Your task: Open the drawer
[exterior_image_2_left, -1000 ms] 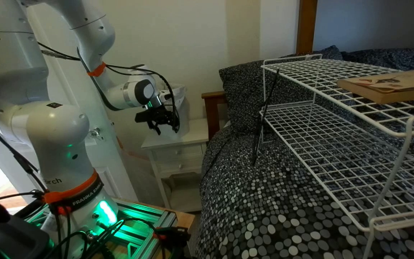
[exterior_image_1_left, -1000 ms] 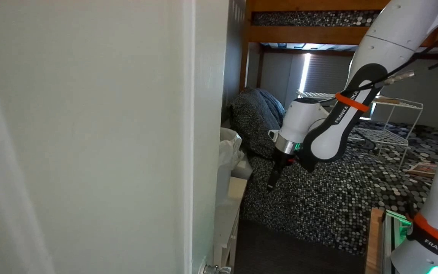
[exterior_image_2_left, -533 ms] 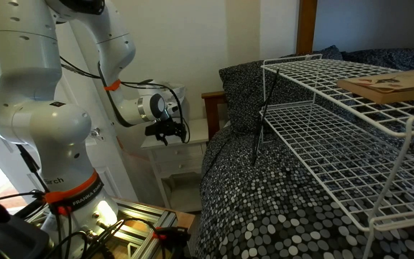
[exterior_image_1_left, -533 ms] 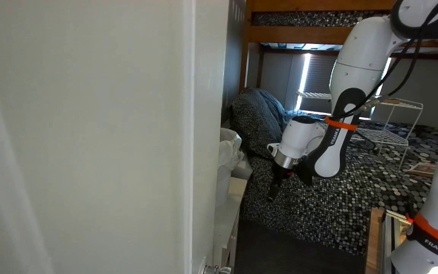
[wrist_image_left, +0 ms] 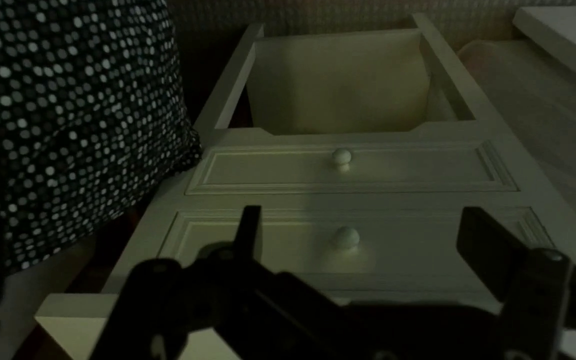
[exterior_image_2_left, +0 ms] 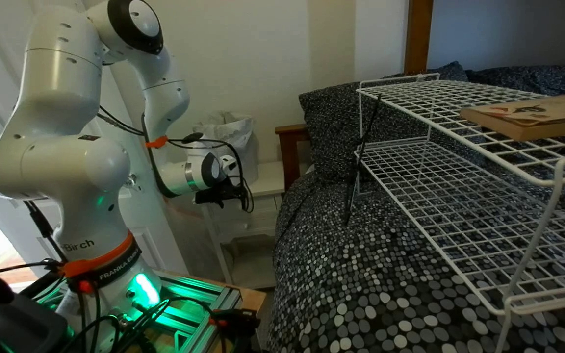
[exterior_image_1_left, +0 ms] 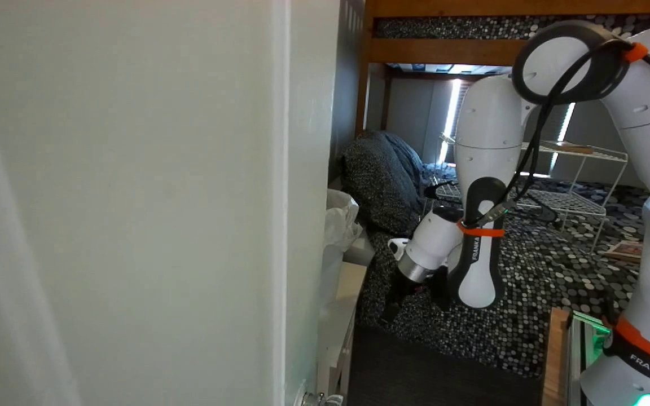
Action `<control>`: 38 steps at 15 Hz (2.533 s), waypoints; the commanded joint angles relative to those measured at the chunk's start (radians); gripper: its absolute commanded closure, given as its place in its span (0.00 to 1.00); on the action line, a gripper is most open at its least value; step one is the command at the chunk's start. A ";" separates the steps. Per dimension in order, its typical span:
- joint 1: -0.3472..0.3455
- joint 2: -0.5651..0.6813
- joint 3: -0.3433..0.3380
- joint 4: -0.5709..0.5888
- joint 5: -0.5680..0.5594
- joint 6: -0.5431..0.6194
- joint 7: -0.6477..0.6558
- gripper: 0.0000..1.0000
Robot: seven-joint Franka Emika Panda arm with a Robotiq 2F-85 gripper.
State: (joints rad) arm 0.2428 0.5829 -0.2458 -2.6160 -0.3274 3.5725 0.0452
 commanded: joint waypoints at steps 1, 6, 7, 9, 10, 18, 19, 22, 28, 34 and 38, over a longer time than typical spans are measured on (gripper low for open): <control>-0.020 0.115 0.094 0.058 0.187 0.086 -0.102 0.00; -0.047 0.140 0.154 0.087 0.245 0.106 -0.146 0.00; -0.051 0.156 0.160 0.103 0.246 0.113 -0.150 0.00; -0.058 0.173 0.164 0.120 0.245 0.117 -0.151 0.00; -0.060 0.176 0.164 0.123 0.245 0.117 -0.151 0.00; -0.114 0.250 0.195 0.276 0.213 0.092 -0.180 0.00; -0.123 0.259 0.202 0.285 0.205 0.076 -0.182 0.00; -0.131 0.284 0.214 0.312 0.201 0.058 -0.186 0.00; -0.158 0.330 0.234 0.354 0.174 0.074 -0.201 0.00; -0.197 0.369 0.256 0.388 0.149 0.097 -0.194 0.51; -0.222 0.382 0.275 0.393 0.125 0.145 -0.193 0.80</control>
State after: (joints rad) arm 0.0531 0.9355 0.0028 -2.2529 -0.1742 3.6618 -0.1452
